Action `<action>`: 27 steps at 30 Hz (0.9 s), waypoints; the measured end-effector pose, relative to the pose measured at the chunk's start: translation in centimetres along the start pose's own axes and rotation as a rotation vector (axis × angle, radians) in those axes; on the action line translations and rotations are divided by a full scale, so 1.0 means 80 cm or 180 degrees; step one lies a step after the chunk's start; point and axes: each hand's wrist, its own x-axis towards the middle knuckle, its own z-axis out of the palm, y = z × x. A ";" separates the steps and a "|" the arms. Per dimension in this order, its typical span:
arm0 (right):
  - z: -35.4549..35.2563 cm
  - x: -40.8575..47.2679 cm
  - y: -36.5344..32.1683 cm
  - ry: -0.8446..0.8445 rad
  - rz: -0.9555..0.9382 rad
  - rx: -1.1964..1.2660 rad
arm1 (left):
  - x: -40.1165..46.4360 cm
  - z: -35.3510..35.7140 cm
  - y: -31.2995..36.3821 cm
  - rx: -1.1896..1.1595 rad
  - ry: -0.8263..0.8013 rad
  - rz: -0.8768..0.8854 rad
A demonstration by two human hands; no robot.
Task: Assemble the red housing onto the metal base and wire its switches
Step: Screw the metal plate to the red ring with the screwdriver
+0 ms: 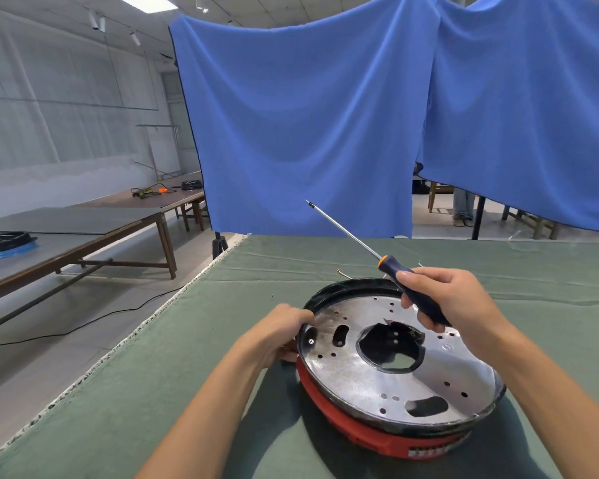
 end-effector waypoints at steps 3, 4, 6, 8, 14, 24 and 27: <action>0.002 -0.004 -0.002 0.0023 -0.0073 0.0000 | -0.008 0.000 0.007 -0.0208 0.0268 -0.0056; 0.001 -0.005 -0.004 0.0055 -0.0121 0.0004 | -0.011 -0.001 0.009 -0.0349 0.0378 -0.0060; 0.000 -0.010 -0.010 0.0136 -0.0232 0.0073 | -0.018 -0.005 0.006 -0.0692 0.0616 -0.0025; 0.001 -0.014 -0.015 0.0191 -0.0370 0.0225 | -0.025 -0.004 -0.002 -0.1170 0.0875 0.0034; 0.029 -0.019 -0.017 0.0446 -0.0805 0.0083 | -0.044 0.022 -0.029 -0.2932 0.1054 0.0480; 0.060 -0.006 0.004 0.0667 -0.1052 -0.0140 | -0.048 0.051 -0.032 -0.3946 0.1051 0.1139; 0.074 -0.003 0.003 0.0629 -0.1016 -0.0182 | -0.045 0.066 -0.028 -0.4072 0.1067 0.1007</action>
